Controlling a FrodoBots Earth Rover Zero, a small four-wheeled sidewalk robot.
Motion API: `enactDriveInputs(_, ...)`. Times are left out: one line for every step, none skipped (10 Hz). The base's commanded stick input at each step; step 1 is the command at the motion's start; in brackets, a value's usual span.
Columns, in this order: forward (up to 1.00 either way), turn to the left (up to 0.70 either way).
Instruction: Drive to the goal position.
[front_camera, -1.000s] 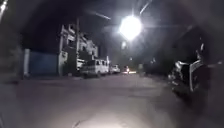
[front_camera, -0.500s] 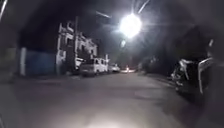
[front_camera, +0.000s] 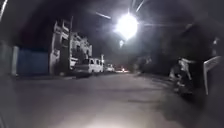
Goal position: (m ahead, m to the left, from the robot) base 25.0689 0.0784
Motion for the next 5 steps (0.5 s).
enactDriveInputs(0.5, -0.5)
enactDriveInputs(0.5, -0.5)
enactDriveInputs(0.5, -0.5)
enactDriveInputs(0.5, -0.48)
enactDriveInputs(0.5, -0.21)
